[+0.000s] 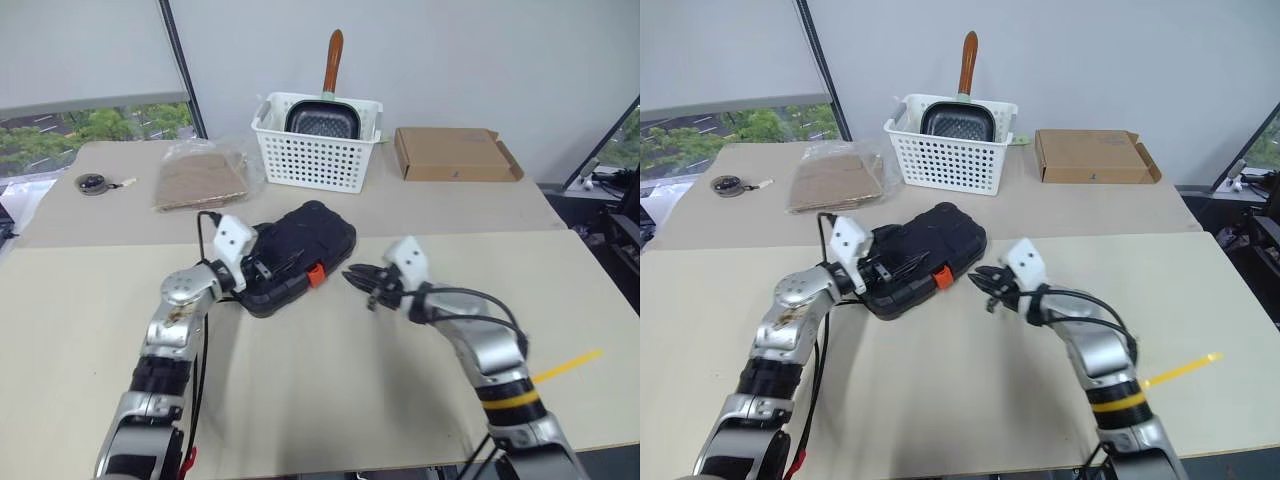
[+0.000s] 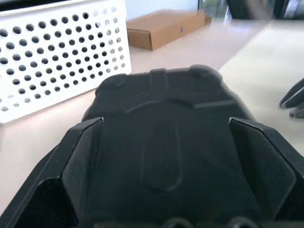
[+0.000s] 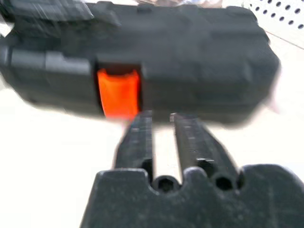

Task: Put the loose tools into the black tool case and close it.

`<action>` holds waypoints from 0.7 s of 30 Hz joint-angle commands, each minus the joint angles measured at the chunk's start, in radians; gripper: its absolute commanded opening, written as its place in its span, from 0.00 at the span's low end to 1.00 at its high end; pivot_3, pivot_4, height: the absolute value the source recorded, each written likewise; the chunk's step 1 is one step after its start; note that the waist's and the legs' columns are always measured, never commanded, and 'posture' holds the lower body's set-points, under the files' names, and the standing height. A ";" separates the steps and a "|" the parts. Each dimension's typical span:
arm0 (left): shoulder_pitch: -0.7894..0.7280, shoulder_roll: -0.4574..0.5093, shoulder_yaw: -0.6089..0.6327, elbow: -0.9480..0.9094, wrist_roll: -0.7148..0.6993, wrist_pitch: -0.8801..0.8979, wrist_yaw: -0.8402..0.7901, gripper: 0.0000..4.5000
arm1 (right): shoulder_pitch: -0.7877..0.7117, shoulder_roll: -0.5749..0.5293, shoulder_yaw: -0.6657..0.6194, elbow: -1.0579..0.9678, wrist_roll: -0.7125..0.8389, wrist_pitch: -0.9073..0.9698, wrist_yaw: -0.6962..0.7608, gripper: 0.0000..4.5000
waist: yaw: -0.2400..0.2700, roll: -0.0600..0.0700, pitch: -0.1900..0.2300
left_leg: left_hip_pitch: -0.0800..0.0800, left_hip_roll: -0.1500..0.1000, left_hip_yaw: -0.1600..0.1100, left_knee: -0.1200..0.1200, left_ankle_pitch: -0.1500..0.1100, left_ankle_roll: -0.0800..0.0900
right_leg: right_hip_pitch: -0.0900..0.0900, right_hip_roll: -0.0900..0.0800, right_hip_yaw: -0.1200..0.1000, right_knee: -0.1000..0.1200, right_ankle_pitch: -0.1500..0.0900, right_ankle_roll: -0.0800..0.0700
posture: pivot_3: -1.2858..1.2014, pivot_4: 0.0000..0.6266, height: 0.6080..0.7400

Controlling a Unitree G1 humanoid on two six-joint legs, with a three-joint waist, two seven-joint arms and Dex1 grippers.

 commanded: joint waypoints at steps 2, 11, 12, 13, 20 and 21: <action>0.139 0.074 0.092 -0.219 -0.129 0.122 -0.019 1.00 | 0.071 -0.087 -0.091 0.026 0.030 -0.173 0.100 0.62 | 0.000 0.000 0.001 | 0.001 0.000 0.001 -0.004 -0.001 -0.001 | 0.000 0.001 0.000 -0.001 -0.001 0.002 | 0.52 0.24 0.70; 0.580 0.130 0.278 -0.443 -0.155 0.159 0.052 1.00 | 0.221 -0.146 -0.236 0.168 0.085 -0.402 0.203 0.97 | 0.015 0.002 0.007 | 0.005 0.000 0.001 -0.004 -0.011 0.003 | 0.004 -0.001 0.001 -0.004 -0.010 0.006 | 0.52 0.24 0.70; 0.631 0.124 0.292 -0.459 -0.152 0.155 0.061 1.00 | 0.226 -0.145 -0.246 0.185 0.090 -0.432 0.213 0.97 | 0.017 0.002 0.008 | 0.005 0.000 0.001 -0.003 -0.015 0.002 | 0.003 -0.001 0.001 -0.004 -0.010 0.006 | 0.52 0.24 0.70; 0.688 0.118 0.297 -0.469 -0.134 0.138 0.069 1.00 | 0.230 -0.147 -0.255 0.196 0.101 -0.440 0.227 0.97 | 0.017 0.002 0.008 | 0.006 0.000 0.001 -0.003 -0.018 -0.002 | 0.004 -0.001 0.001 -0.004 -0.010 0.006 | 0.52 0.24 0.70; 0.811 0.079 0.257 -0.455 -0.052 0.053 0.116 1.00 | 0.220 -0.155 -0.258 0.237 0.131 -0.436 0.285 0.97 | 0.035 0.005 0.011 | 0.007 0.000 -0.002 -0.003 -0.016 -0.004 | 0.003 -0.001 -0.001 0.000 -0.011 0.002 | 0.52 0.24 0.70; 0.811 0.075 0.251 -0.451 -0.044 0.044 0.119 1.00 | 0.220 -0.156 -0.259 0.240 0.134 -0.434 0.289 0.97 | 0.036 0.005 0.011 | 0.007 0.000 -0.002 -0.003 -0.016 -0.005 | 0.003 -0.001 -0.001 0.000 -0.011 0.002 | 0.52 0.24 0.70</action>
